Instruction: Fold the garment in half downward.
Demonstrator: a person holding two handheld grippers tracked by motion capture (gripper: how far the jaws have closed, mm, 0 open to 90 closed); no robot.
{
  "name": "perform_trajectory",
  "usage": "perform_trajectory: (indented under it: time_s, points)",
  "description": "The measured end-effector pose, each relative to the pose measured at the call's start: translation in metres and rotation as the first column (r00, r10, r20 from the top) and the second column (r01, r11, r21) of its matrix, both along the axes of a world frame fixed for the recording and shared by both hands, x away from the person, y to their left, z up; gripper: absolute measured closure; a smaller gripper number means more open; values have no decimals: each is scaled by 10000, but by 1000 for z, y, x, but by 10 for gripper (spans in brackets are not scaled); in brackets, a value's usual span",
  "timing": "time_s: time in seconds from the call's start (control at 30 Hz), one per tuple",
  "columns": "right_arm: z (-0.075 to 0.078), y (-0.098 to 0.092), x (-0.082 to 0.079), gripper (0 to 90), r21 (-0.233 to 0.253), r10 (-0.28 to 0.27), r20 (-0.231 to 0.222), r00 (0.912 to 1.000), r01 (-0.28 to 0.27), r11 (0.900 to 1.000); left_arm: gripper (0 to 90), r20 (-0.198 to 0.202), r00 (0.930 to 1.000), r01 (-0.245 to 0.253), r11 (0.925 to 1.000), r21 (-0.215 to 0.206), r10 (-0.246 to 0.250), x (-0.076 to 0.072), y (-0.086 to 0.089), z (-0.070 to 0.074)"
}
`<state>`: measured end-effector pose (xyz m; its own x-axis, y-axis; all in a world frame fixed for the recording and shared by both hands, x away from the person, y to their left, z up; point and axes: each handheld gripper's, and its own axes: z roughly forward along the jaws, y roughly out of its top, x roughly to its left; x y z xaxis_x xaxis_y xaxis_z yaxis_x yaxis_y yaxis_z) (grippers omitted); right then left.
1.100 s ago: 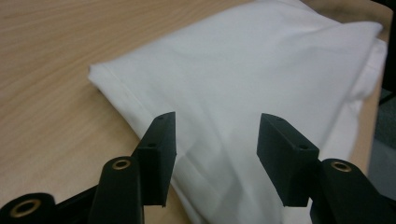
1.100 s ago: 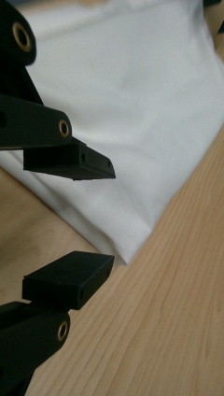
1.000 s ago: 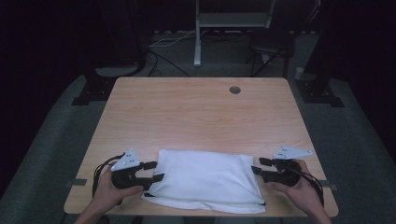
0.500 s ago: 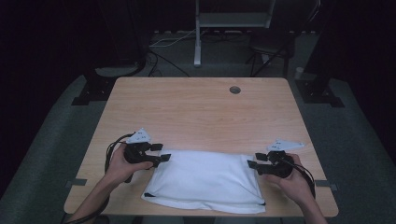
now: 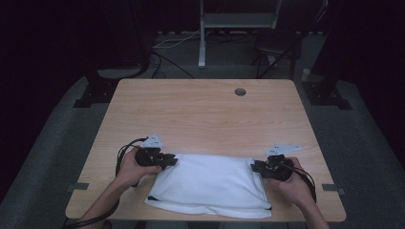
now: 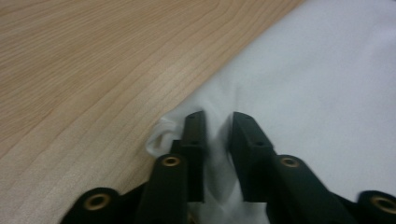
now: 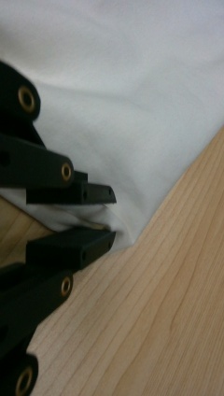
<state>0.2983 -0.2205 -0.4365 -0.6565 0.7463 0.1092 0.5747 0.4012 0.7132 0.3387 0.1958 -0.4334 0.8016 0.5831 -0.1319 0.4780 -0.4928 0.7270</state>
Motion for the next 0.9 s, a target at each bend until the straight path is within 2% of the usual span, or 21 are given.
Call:
perform_trajectory:
  time_s: [0.1,0.3,0.43,0.63,0.77,0.9]
  points:
    - [1,2,4,835,11,-120,117,9999,119,9999,834,101,9999,-138,9998,113,137,1,-1,1]
    - [6,8,23,838,120,-515,435,9977,510,9986,833,707,9957,-647,9960,613,604,17,-2,5]
    - [7,13,37,837,44,-808,592,9950,807,9967,827,947,9912,-989,9931,632,927,29,-2,8]
    - [8,15,58,830,39,-1431,848,9861,1433,9897,801,1206,9846,-1330,9900,477,1265,46,-1,12]
    - [9,17,59,787,-90,-1316,777,9883,1326,9911,759,1228,9854,-1240,9913,446,1177,42,2,15]
    - [13,14,47,677,-121,-1088,883,9901,1103,9938,668,1167,9877,-1070,9940,203,1040,30,9,21]
